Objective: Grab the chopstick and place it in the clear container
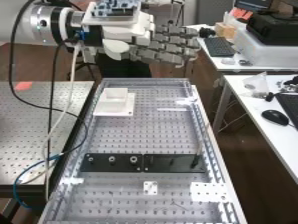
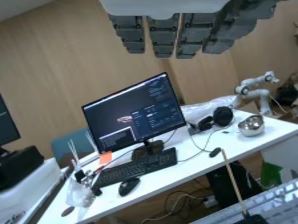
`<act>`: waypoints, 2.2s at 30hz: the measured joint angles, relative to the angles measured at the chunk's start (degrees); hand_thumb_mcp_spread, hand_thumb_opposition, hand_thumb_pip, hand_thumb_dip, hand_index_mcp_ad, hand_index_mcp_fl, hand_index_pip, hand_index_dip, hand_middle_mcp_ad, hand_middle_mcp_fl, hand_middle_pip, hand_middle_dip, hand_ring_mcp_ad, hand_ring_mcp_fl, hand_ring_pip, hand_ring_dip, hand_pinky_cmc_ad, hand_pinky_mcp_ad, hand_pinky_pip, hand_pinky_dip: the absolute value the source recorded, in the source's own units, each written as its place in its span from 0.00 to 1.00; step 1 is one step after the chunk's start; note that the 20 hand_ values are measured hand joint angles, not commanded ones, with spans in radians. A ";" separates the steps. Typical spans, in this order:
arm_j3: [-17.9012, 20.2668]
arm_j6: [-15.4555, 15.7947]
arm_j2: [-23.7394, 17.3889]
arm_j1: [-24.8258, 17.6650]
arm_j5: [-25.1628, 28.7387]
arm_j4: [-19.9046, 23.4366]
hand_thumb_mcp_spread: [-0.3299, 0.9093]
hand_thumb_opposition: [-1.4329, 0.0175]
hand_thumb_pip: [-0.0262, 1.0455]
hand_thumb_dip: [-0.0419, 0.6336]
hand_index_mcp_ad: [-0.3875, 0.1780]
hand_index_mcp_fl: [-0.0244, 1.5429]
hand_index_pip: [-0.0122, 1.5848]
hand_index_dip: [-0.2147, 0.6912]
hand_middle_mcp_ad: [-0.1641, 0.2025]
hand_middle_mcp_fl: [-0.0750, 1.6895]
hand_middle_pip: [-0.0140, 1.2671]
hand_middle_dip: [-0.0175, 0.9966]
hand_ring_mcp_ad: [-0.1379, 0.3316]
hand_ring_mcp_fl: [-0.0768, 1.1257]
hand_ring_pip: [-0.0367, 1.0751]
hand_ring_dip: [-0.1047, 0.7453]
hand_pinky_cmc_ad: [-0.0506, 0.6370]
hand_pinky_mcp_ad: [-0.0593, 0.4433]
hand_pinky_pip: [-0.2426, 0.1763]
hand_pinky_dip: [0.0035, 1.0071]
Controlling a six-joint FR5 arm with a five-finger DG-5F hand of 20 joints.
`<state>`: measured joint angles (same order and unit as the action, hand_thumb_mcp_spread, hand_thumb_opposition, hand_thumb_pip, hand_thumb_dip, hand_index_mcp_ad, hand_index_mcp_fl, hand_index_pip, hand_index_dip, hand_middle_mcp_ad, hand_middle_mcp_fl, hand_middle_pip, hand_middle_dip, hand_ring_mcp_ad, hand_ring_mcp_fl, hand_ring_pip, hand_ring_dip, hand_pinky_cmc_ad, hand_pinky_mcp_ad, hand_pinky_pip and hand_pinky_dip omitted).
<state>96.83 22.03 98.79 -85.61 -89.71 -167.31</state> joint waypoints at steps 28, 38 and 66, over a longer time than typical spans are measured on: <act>5.71 -18.57 10.89 0.86 17.57 23.73 0.46 0.48 0.62 0.25 0.78 0.15 0.05 0.55 0.66 0.20 0.10 0.38 0.76 0.07 0.10 0.14 0.38 0.45 0.34 0.24; 4.84 -25.64 14.90 1.03 21.65 27.26 0.49 0.48 0.77 0.45 0.77 0.14 0.29 0.49 0.65 0.21 0.12 0.50 0.78 0.09 0.11 0.24 0.40 0.48 0.31 0.26; -2.69 -39.44 24.66 0.89 24.11 23.03 0.54 0.45 0.80 0.54 0.67 0.11 0.60 0.27 0.65 0.34 0.33 0.52 0.74 0.26 0.11 0.38 0.40 0.52 0.32 0.23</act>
<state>94.14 -17.40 123.45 -84.72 -65.60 -144.28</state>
